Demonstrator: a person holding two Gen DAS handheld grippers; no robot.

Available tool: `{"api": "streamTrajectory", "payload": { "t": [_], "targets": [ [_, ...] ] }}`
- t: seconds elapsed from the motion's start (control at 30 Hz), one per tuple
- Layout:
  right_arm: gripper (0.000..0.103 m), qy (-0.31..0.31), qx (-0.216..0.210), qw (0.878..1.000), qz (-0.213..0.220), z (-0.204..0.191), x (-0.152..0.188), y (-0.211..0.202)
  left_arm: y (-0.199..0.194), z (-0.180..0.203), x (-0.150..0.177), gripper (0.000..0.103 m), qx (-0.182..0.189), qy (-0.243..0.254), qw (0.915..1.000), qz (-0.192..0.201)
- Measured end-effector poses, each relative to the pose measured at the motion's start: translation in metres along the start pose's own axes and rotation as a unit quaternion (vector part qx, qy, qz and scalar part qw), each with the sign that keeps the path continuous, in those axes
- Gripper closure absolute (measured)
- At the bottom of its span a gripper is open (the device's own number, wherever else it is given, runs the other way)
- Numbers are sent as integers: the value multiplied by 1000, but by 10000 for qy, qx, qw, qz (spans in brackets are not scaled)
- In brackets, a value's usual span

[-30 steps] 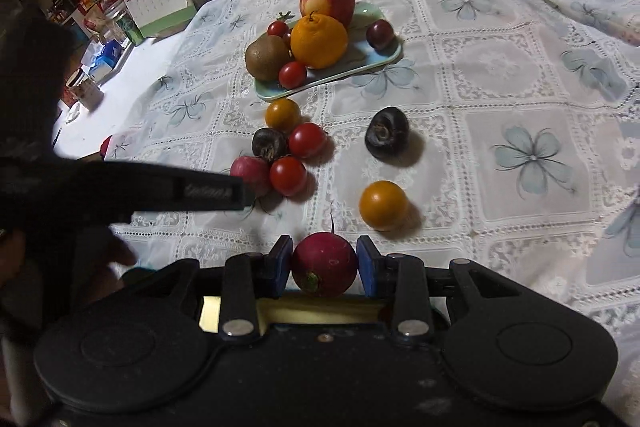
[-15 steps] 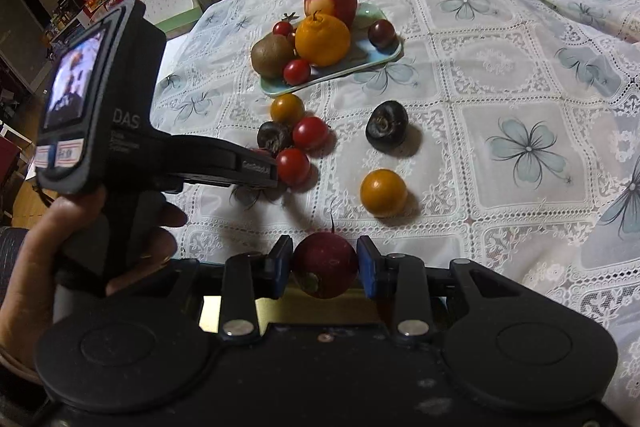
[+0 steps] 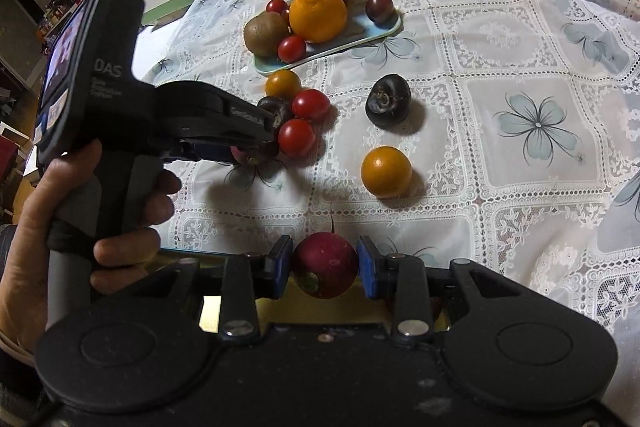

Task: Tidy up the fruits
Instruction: 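Grasp a second red radish with the left gripper while the right holds its radish, then carry both radishes to the tray while the right gripper releases its radish inside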

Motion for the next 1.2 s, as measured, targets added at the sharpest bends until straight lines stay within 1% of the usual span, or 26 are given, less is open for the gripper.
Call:
{"api": "streamTrajectory", "payload": {
  "t": [0.1,0.23,0.37,0.43,0.57,0.7,0.87,1.03,1.2],
  "targets": [
    [68,25,7,10000,9,2,1,-2,-7,2,0,57,-39,77,9999,67],
    [68,30,14,10000,16,1,1,-3,-19,2,2,57,9,81,9999,132],
    [67,31,-13,10000,-21,1,2,-4,-35,3,11,57,30,152,9997,183],
    [67,8,-53,10000,-39,0,3,-6,-44,4,19,57,-31,228,9996,171],
    [67,-45,-53,10000,-53,0,8,-13,-63,5,41,57,-18,366,9992,151],
    [67,-42,-110,9997,-193,1,15,-21,-79,3,67,57,6,471,9989,34],
    [67,-125,-87,9994,-323,3,28,-31,-96,-7,96,57,53,514,9986,-63],
    [67,-171,-105,9989,-431,4,41,-36,-107,-21,114,57,-51,513,9986,-91],
    [67,-270,-154,9978,-583,-3,53,-33,-105,-36,125,57,-223,441,9987,-100]
  ]
}}
Point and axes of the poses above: each gripper's, at about its wrist camera, not at the fingertips, and y roughly the way its jaws point, z to its right, x to its underside, the point moved 5 cm from there along y, roughly the way its jaws point, and after that the axes turned 3 degrees about z, right-handed, at the moved point
